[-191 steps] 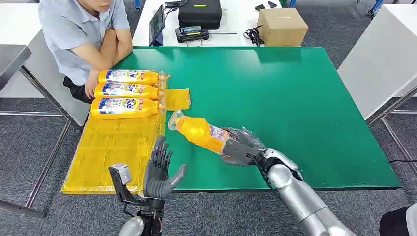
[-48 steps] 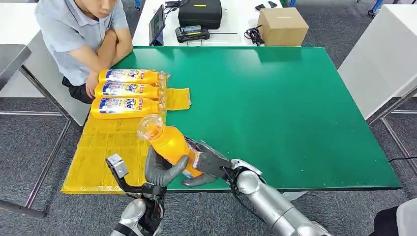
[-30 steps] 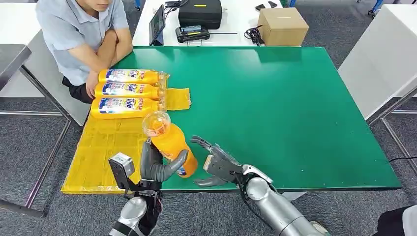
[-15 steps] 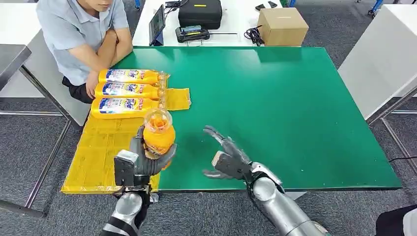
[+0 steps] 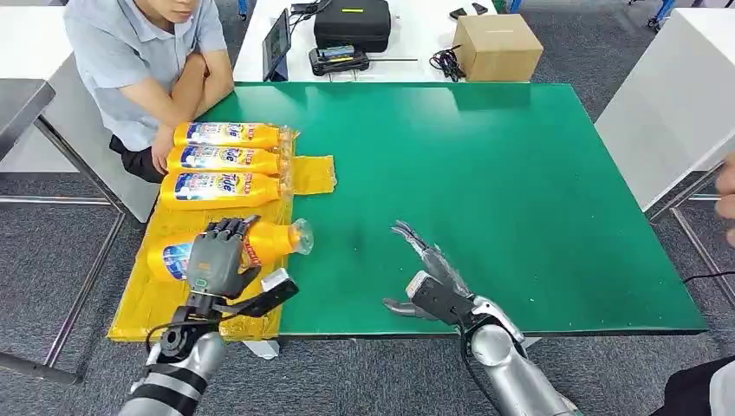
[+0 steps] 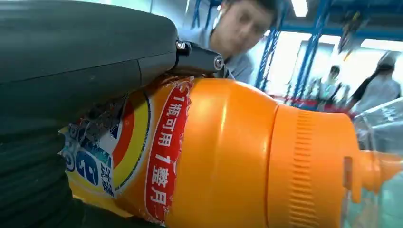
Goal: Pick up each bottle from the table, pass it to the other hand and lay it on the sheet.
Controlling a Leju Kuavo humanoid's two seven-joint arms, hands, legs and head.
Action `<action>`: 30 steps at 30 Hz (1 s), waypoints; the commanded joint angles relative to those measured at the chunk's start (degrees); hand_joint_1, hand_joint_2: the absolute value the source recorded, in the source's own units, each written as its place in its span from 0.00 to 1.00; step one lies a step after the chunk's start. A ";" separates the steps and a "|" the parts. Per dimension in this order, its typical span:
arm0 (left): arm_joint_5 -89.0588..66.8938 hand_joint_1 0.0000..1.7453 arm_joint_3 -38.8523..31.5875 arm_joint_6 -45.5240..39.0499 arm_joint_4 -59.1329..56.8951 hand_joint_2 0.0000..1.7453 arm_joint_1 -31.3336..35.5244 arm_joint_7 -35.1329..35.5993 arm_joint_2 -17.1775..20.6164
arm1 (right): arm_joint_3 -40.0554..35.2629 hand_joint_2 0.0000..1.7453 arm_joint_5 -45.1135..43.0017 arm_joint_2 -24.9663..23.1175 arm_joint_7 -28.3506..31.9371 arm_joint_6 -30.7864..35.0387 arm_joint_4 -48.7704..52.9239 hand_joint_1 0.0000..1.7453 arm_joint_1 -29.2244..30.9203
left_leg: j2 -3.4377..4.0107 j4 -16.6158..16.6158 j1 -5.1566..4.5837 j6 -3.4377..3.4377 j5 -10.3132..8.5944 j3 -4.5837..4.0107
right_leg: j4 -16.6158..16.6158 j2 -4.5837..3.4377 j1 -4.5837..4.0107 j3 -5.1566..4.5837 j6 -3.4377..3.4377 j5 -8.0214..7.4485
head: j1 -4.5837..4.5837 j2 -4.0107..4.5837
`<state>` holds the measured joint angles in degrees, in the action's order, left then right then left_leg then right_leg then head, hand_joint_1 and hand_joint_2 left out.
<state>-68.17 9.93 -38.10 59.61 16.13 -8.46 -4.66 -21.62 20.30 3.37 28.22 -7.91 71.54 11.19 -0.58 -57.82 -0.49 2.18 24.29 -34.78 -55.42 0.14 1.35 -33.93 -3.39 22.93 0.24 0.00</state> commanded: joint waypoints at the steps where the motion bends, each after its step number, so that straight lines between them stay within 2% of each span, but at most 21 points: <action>1: 0.69 1.00 -2.32 0.34 -15.38 1.00 7.38 -1.01 3.74 | 1.01 1.00 -0.40 0.19 0.14 -0.53 -0.30 0.00 0.50 | 0.01 0.02 0.06 -0.09 0.05 0.13 | 0.02 0.01 -0.06 0.15 0.11 0.05 | -0.02 0.00; 4: 0.52 1.00 -2.26 1.66 -15.92 1.00 7.61 -0.33 3.61 | 1.11 1.00 -0.48 0.10 0.18 -0.56 -0.29 0.00 0.47 | 0.06 -0.02 0.13 -0.14 0.14 0.26 | 0.02 -0.02 -0.14 0.31 0.19 0.13 | 0.00 0.00; 6: -0.95 1.00 -1.90 3.56 -18.73 1.00 8.72 0.88 4.13 | 1.23 1.00 -1.04 0.21 0.48 -0.96 0.35 0.00 -0.04 | -0.02 0.00 0.05 -0.06 0.02 0.03 | 0.01 0.04 -0.05 0.09 0.09 0.04 | -0.02 0.00; 12: -1.86 1.00 -0.18 7.38 -25.70 1.00 10.62 -0.76 5.19 | 1.62 1.00 -1.66 0.87 0.47 -1.84 1.08 0.00 -1.06 | 0.01 -0.03 0.13 -0.19 0.12 0.24 | 0.02 0.03 -0.15 0.31 0.24 0.12 | -0.02 0.00; 24: -1.65 1.00 0.01 6.92 -26.31 1.00 10.61 -1.74 5.06 | 1.49 1.00 -1.65 0.85 0.55 -2.01 0.70 0.00 -1.06 | 0.07 0.00 0.06 -0.10 0.06 0.31 | 0.02 -0.04 -0.07 0.33 0.14 0.04 | -0.02 0.00; 27: 0.99 0.95 -0.05 9.60 -25.49 1.00 10.18 -4.60 4.45 | 1.46 1.00 -1.73 0.79 0.62 -2.08 0.51 0.00 -1.03 | 0.07 0.00 0.07 -0.11 0.06 0.35 | 0.03 -0.05 -0.09 0.38 0.15 0.03 | -0.02 0.00; 28: 2.32 0.90 0.06 10.32 -24.92 1.00 9.83 -6.09 4.09 | 1.44 1.00 -1.75 0.76 0.65 -2.09 0.43 0.00 -1.02 | 0.06 0.01 0.05 -0.09 0.04 0.33 | 0.04 -0.03 -0.07 0.36 0.13 0.02 | -0.02 0.00; 29: 3.49 0.78 0.34 11.69 -24.59 1.00 9.59 -6.93 3.64 | 1.39 1.00 -1.75 0.69 0.66 -2.16 0.27 0.00 -0.96 | 0.08 0.00 0.09 -0.12 0.07 0.39 | 0.04 -0.04 -0.11 0.42 0.17 0.05 | -0.02 0.00; 30: 4.06 0.39 0.54 12.11 -24.21 1.00 9.39 -7.27 3.50 | 1.34 1.00 -1.75 0.63 0.68 -2.22 0.18 0.00 -0.92 | 0.04 0.01 0.05 -0.09 0.05 0.36 | 0.03 -0.01 -0.06 0.39 0.14 0.05 | -0.02 0.00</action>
<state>-69.40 8.81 -31.08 38.58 25.42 -11.10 -0.42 -20.57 18.64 3.58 28.74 -9.70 72.87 9.29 -0.59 -57.81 -0.52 2.20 24.27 -34.53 -55.41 0.15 1.36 -33.66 -3.39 22.92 0.22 0.00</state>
